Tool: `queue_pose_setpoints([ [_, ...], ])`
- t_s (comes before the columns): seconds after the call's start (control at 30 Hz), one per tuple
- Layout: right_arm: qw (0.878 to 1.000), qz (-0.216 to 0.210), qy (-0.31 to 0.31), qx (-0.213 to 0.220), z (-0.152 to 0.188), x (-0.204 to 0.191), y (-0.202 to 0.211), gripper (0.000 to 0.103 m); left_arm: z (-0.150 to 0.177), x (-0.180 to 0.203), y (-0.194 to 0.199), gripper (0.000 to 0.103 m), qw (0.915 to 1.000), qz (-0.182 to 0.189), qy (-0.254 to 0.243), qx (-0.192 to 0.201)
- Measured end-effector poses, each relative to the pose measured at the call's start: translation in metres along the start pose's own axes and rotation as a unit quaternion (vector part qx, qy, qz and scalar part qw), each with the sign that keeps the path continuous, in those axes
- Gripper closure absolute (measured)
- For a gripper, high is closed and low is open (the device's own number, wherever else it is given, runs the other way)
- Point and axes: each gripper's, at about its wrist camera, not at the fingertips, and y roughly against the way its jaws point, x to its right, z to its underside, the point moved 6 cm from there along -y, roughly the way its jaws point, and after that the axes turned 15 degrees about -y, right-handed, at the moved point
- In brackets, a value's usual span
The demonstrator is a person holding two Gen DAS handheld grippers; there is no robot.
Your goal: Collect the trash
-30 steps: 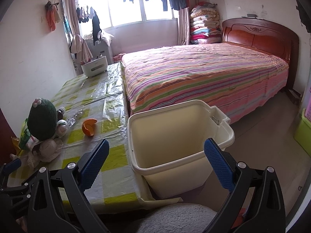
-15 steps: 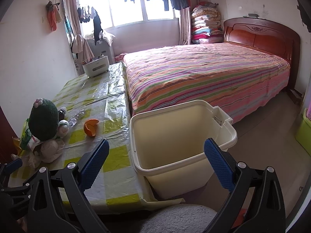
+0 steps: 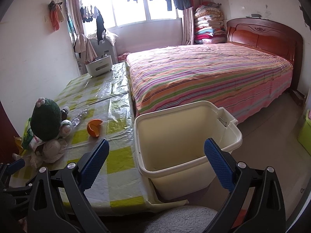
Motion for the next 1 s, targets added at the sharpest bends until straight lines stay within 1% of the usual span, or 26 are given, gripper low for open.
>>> queue_pose_setpoints([
  [0.17,1.000,-0.001,0.000,0.000,0.000,-0.001,0.000,0.006,0.000,0.000,-0.001,0.019,1.0000,0.000,-0.001,0.001],
  [0.47,1.000,-0.013,0.002,-0.003,0.001,-0.006,0.000,0.006,0.004,-0.009,-0.001,0.019,0.9999,-0.001,0.014,-0.002],
  [0.7,1.000,-0.030,0.005,-0.001,0.001,-0.011,0.000,0.006,0.008,-0.018,-0.002,0.019,0.9998,-0.006,0.020,0.000],
  [0.87,0.999,-0.050,0.014,0.002,0.001,-0.020,0.002,0.006,0.012,-0.025,0.000,0.019,0.9996,-0.018,0.023,0.003],
  [1.0,0.997,-0.071,0.026,0.010,-0.001,-0.030,0.005,0.006,0.018,-0.036,-0.001,0.019,0.9986,-0.040,0.033,-0.005],
])
